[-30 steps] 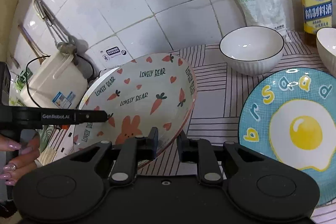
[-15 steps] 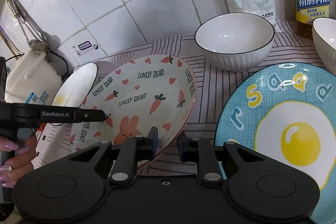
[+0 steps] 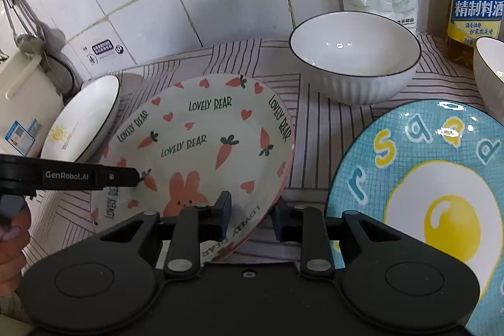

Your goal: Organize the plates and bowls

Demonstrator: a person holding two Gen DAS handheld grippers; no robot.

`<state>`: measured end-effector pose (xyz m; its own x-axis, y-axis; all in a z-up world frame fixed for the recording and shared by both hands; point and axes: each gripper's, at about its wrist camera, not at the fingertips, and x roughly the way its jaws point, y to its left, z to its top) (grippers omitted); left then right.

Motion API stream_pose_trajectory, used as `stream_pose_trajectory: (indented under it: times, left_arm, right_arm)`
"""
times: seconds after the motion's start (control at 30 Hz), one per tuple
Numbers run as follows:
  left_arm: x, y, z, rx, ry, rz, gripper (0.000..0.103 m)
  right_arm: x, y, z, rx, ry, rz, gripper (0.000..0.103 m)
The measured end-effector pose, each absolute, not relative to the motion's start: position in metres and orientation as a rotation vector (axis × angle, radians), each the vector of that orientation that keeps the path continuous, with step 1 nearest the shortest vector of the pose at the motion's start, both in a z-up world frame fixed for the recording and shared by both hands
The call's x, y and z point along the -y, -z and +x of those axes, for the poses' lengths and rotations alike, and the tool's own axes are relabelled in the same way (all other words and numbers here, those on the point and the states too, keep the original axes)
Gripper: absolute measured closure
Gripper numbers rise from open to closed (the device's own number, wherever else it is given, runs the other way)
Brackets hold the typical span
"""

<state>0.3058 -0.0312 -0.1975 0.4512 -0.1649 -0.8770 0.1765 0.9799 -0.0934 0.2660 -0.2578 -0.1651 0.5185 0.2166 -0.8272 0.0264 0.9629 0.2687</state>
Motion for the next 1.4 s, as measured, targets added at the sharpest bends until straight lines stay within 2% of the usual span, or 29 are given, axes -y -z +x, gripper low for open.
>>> stream_pose_trajectory:
  times: [0.07, 0.2, 0.3, 0.43, 0.63, 1.03, 1.2, 1.4]
  left_arm:
    - [0.035, 0.196, 0.301, -1.078, 0.200, 0.043, 0.071]
    - [0.032, 0.188, 0.289, -1.087, 0.206, 0.030, 0.070]
    - [0.030, 0.174, 0.276, -1.080, 0.222, 0.016, 0.070]
    - [0.034, 0.144, 0.256, -1.042, 0.273, 0.010, 0.064]
    - [0.049, 0.105, 0.228, -0.987, 0.364, 0.012, 0.054]
    - [0.104, 0.075, 0.182, -0.927, 0.570, 0.058, 0.042]
    - [0.133, 0.084, 0.177, -0.904, 0.637, 0.117, 0.040]
    - [0.166, 0.107, 0.185, -0.871, 0.716, 0.194, 0.029]
  right_arm:
    - [0.259, 0.158, 0.259, -1.005, -0.105, 0.259, 0.070]
    - [0.268, 0.135, 0.237, -0.960, -0.103, 0.297, 0.056]
    - [0.275, 0.117, 0.217, -0.924, -0.084, 0.294, 0.054]
    - [0.287, 0.092, 0.184, -0.880, -0.048, 0.265, 0.046]
    - [0.309, 0.062, 0.136, -0.816, 0.041, 0.264, 0.041]
    - [0.333, 0.034, 0.073, -0.754, 0.153, 0.242, 0.036]
    - [0.341, 0.045, 0.059, -0.727, 0.195, 0.273, 0.036]
    - [0.338, 0.079, 0.056, -0.694, 0.236, 0.242, 0.035]
